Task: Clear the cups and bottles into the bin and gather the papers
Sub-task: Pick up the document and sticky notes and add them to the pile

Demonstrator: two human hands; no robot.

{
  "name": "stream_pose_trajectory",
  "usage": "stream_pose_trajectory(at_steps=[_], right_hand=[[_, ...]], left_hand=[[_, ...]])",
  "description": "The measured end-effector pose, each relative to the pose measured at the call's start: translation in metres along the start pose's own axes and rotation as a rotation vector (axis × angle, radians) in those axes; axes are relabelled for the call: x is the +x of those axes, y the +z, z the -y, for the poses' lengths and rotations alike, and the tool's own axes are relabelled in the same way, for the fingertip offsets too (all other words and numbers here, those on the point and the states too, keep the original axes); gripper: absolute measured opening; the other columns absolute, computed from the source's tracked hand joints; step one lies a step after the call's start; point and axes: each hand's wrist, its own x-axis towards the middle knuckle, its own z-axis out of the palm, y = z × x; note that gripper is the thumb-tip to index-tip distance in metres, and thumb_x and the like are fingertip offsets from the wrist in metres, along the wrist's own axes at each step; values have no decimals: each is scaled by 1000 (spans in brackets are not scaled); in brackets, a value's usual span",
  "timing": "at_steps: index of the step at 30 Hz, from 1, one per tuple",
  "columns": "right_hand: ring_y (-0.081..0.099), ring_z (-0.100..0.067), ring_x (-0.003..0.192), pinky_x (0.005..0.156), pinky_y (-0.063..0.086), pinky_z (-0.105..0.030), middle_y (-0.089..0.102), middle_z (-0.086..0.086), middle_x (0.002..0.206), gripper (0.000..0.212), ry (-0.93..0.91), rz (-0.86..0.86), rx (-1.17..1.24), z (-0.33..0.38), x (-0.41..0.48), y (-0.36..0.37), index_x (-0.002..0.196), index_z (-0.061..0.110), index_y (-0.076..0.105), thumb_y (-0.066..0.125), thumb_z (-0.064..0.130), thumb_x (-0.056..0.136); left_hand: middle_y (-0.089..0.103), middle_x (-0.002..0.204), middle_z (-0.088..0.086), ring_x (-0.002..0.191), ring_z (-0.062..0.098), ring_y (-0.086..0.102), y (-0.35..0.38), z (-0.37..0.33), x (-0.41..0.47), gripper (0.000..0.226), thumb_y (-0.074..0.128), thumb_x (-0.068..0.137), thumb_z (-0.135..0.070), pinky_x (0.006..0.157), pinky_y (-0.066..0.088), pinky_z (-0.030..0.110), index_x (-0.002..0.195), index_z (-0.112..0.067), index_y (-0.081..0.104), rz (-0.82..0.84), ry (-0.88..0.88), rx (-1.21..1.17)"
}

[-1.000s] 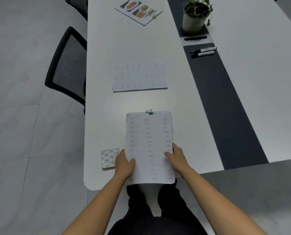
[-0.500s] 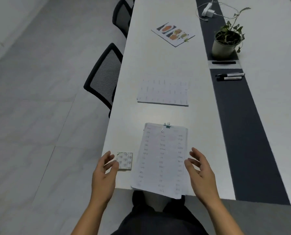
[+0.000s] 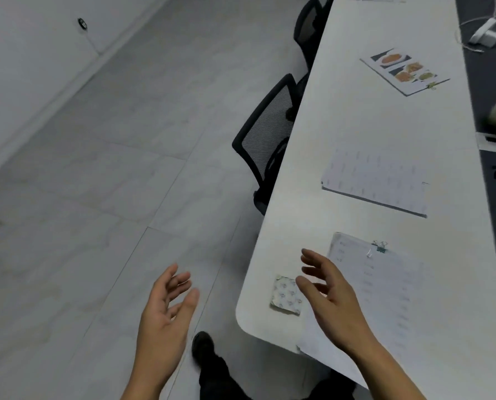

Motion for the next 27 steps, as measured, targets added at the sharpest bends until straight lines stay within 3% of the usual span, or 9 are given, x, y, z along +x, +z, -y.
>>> stream_pose_trajectory(at_steps=[6, 10, 14, 17, 21, 25, 27], right_hand=[[53, 6, 120, 98, 46, -19, 54, 19, 135, 45, -7, -52, -7, 54, 61, 131, 138, 42, 48, 59, 23, 98], [48, 3, 128, 103, 41, -20, 51, 19, 142, 50, -8, -18, -24, 103, 100, 207, 143, 41, 44, 60, 26, 98], [45, 9, 129, 106, 39, -22, 47, 23, 143, 53, -28, -35, -32, 152, 137, 234, 145, 42, 41, 60, 33, 97], [48, 7, 127, 102, 42, -20, 52, 23, 140, 51, -34, -141, 9, 178, 174, 232, 142, 42, 45, 60, 36, 94], [52, 8, 123, 94, 43, -10, 57, 20, 133, 47, -9, -304, 106, 187, 246, 228, 140, 33, 50, 61, 25, 96], [55, 7, 118, 100, 46, -22, 60, 20, 130, 45, 48, -371, 168, 188, 351, 226, 139, 34, 52, 62, 29, 95], [56, 7, 117, 96, 46, -21, 59, 18, 130, 45, 70, -371, 175, 201, 415, 219, 139, 35, 52, 62, 31, 95]], left_hand=[[62, 123, -18, 111, -7, 58, -110, 27, 115, 50, 64, 92, -22, 84, 43, 14, 137, -34, 46, 48, -16, -25], [63, 120, -16, 108, -10, 58, -180, 15, 195, 44, 64, 93, -23, 83, 45, 13, 131, -38, 48, 29, -15, -5], [66, 117, -16, 110, 2, 62, -215, -16, 272, 39, 64, 94, -27, 101, 50, 41, 130, -38, 52, 65, -28, -7], [67, 116, -15, 112, 5, 62, -213, -44, 331, 40, 65, 94, -27, 102, 49, 46, 130, -36, 54, 103, -1, 7], [68, 115, -12, 111, 5, 63, -179, -71, 422, 42, 65, 93, -24, 103, 49, 46, 132, -33, 54, 206, 33, 38], [67, 117, -11, 112, 7, 63, -131, -104, 522, 41, 65, 93, -23, 104, 49, 46, 131, -33, 55, 208, 56, 37], [66, 119, -12, 112, 5, 63, -109, -130, 573, 41, 65, 93, -22, 104, 49, 45, 131, -34, 54, 199, 67, 29]])
